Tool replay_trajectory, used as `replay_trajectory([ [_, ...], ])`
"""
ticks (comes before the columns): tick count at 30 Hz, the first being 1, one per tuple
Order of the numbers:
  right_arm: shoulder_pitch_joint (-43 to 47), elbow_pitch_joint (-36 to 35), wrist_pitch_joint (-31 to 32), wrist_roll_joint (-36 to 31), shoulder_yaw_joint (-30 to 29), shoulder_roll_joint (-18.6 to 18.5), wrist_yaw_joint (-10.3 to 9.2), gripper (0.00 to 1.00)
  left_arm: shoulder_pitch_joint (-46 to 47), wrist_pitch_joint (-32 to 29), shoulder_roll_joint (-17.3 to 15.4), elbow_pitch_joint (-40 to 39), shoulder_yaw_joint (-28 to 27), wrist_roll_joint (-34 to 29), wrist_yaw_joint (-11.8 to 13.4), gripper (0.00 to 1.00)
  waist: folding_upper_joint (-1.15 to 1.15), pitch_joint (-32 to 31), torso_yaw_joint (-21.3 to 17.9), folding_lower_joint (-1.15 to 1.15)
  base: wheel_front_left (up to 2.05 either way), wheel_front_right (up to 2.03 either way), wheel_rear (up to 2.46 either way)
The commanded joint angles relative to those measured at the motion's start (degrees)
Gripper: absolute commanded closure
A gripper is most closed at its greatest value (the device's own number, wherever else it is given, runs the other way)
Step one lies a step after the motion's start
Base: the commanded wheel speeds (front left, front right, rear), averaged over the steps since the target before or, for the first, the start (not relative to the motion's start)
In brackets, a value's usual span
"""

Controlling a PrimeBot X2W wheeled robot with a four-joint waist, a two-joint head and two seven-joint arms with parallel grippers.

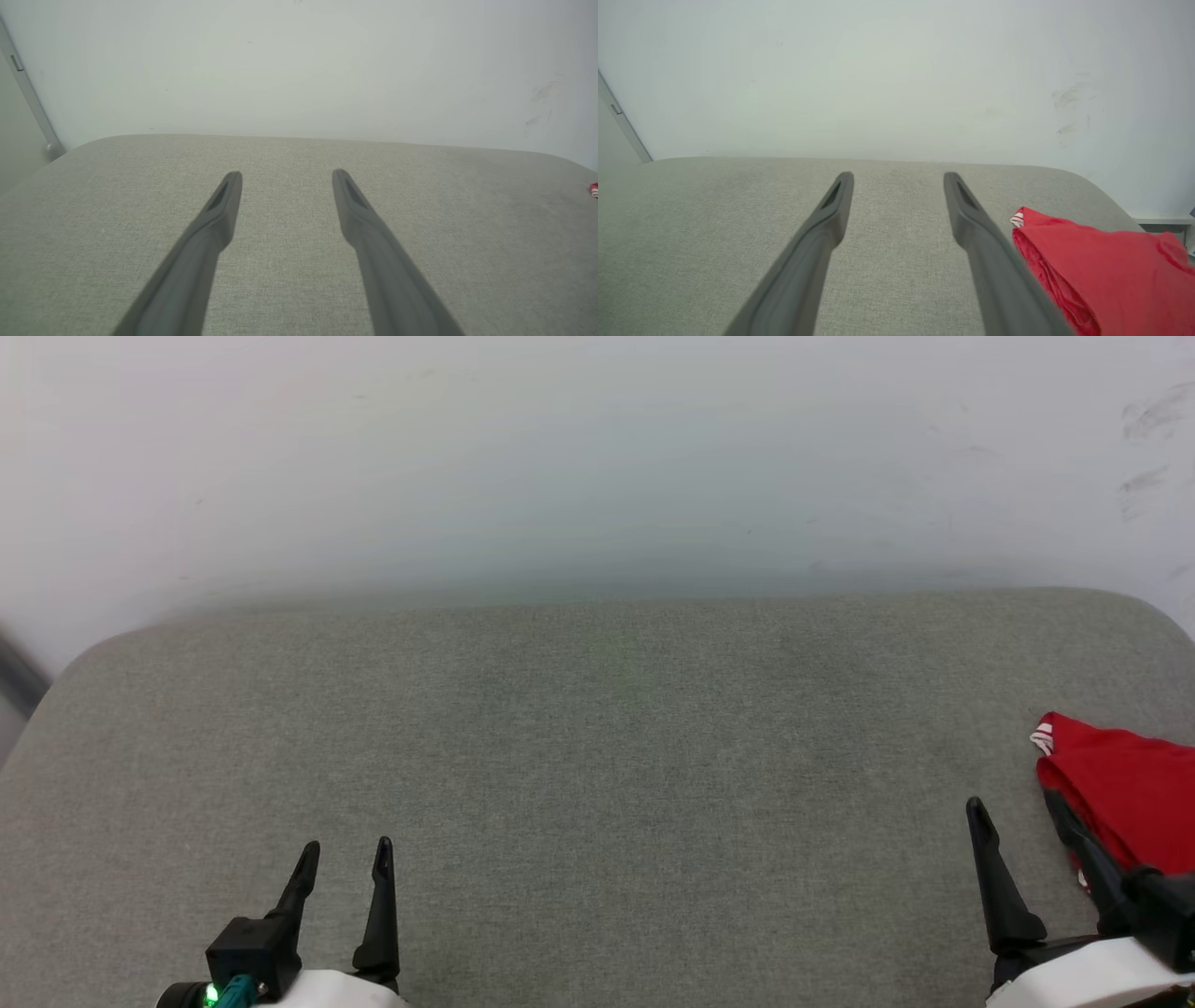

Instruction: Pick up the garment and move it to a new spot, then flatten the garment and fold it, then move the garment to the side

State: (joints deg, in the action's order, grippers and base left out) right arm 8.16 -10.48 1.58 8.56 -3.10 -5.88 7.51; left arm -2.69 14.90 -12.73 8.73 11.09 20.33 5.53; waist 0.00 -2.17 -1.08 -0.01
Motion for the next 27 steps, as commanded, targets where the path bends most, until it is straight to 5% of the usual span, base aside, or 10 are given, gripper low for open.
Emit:
replay_trajectory([
  [1, 0.45, -0.13, 0.14, 0.02, 0.02, 0.28, -0.05, 0.00, -0.45, 0.39, 0.07, 0.06, -0.06, -0.38, -0.29, 0.00, 0.00, -0.02, -0.01, 0.01, 0.00, 0.00, 0.00],
  [19, 0.16, 0.66, -0.53, 0.31, 0.19, 0.33, -0.05, 0.00, 0.76, 0.40, 1.30, 0.32, -2.18, -1.21, -1.84, 0.00, 0.00, 0.47, -0.06, 0.01, 0.00, 0.00, 0.00],
  [20, 0.08, 0.60, -0.14, 0.06, 0.19, 0.31, 0.00, 1.00, 0.40, -0.01, 1.14, 0.47, -2.16, -0.97, -1.70, 1.00, 0.00, 0.48, -0.07, 0.01, 0.00, 0.00, 0.00],
  [27, -0.45, 2.98, 0.04, 5.97, 0.30, 0.52, 0.00, 1.00, 0.75, -1.72, 1.90, 1.71, -3.29, 4.11, -2.57, 1.00, 0.00, 0.56, -0.02, 0.01, 0.00, 0.00, 0.00],
])
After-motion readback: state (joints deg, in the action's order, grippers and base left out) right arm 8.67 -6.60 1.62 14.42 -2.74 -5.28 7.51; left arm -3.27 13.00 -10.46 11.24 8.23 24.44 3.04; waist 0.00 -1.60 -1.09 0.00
